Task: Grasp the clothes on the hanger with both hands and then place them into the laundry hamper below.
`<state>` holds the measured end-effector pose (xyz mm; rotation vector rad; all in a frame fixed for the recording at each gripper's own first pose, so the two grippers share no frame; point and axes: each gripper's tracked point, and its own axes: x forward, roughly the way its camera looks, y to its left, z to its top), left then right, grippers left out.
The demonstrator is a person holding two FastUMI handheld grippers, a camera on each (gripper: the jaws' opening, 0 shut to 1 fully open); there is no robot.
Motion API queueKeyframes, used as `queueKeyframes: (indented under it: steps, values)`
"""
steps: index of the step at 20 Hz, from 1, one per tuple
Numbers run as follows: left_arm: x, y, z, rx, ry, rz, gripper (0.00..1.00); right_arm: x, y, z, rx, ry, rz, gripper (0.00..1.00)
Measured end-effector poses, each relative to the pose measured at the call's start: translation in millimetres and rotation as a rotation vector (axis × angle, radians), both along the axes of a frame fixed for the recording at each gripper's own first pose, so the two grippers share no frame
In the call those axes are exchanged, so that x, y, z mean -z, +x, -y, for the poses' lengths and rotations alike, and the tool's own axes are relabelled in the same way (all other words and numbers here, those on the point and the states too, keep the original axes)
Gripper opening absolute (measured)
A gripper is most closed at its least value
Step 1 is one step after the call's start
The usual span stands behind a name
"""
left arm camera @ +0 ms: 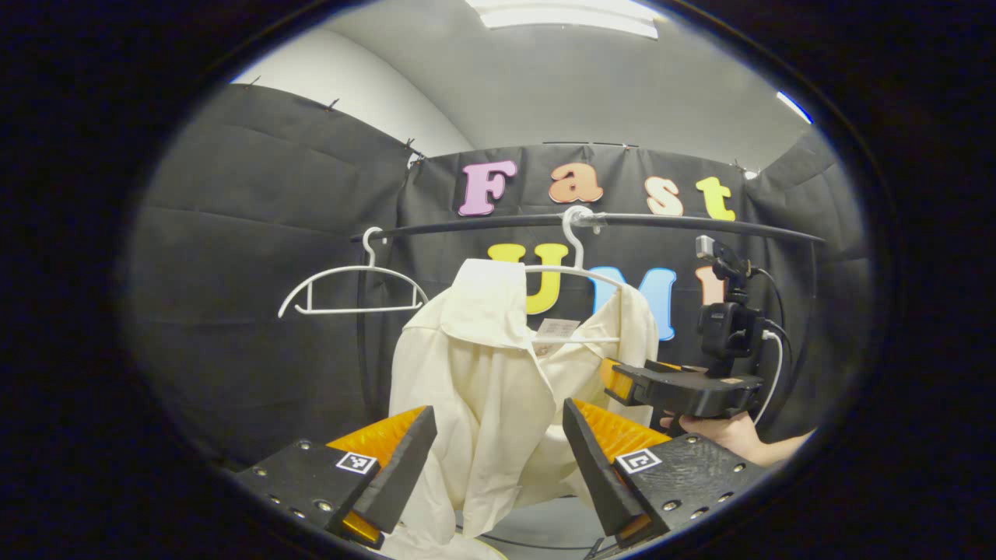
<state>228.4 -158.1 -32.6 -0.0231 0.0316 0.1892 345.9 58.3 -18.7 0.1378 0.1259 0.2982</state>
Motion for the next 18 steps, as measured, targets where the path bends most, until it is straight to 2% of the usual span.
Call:
queueKeyframes:
  steps: [5, 6, 7, 8, 10, 11, 12, 13, 14, 15, 16, 18]
  values:
    - [-0.3, 23.9, 8.9, -0.062, 0.018, -0.015, 0.95, 1.5, 14.0, 0.7, 0.016, -0.021, 0.026, 0.94]
    - [0.8, 30.5, 11.9, -0.069, 0.012, -0.019, 0.94, 2.1, 17.0, 1.9, 0.019, -0.023, 0.027, 0.77]
    - [0.1, 36.6, 14.2, -0.076, 0.007, -0.022, 0.94, 2.5, 20.5, 1.0, 0.021, -0.02, 0.028, 0.75]
    - [-1.6, 42.3, 13.5, -0.086, 0.004, -0.022, 0.94, 2.9, 21.2, -0.8, 0.016, -0.01, 0.028, 0.66]
    - [-5.2, 57.1, 14.3, -0.092, -0.001, -0.02, 0.94, 7.0, 25.6, -3.2, 0.004, -0.006, 0.015, 0.63]
    - [-8.2, 65.0, 17.0, -0.088, 0.0, -0.021, 0.94, 6.3, 31.9, -1.4, 0.009, -0.001, 0.014, 0.65]
    - [-9.0, 73.4, 19.7, -0.084, 0.0, -0.019, 0.94, 7.5, 32.6, -3.4, 0.003, 0.01, 0.015, 0.31]
    - [-10.6, 80.9, 20.9, -0.086, 0.001, -0.02, 0.94, 8.5, 34.5, -6.2, -0.008, 0.012, 0.013, 0.26]
    - [-9.7, 89.7, 19.8, -0.094, 0.002, -0.019, 0.94, 8.8, 34.6, -4.3, -0.013, 0.009, 0.015, 0.27]
    - [-10.0, 97.1, 18.5, -0.106, 0.002, -0.022, 0.94, 8.1, 39.3, -3.0, -0.007, 0.014, 0.025, 0.18]
    - [-8.8, 104.2, 15.2, -0.123, 0.0, -0.025, 0.94, 7.5, 32.5, -8.5, -0.041, 0.032, 0.025, 0.09]
    - [-7.7, 119.9, 8.7, -0.159, -0.014, -0.029, 0.94, 8.5, 28.0, -21.2, -0.089, 0.049, 0.017, 0.06]
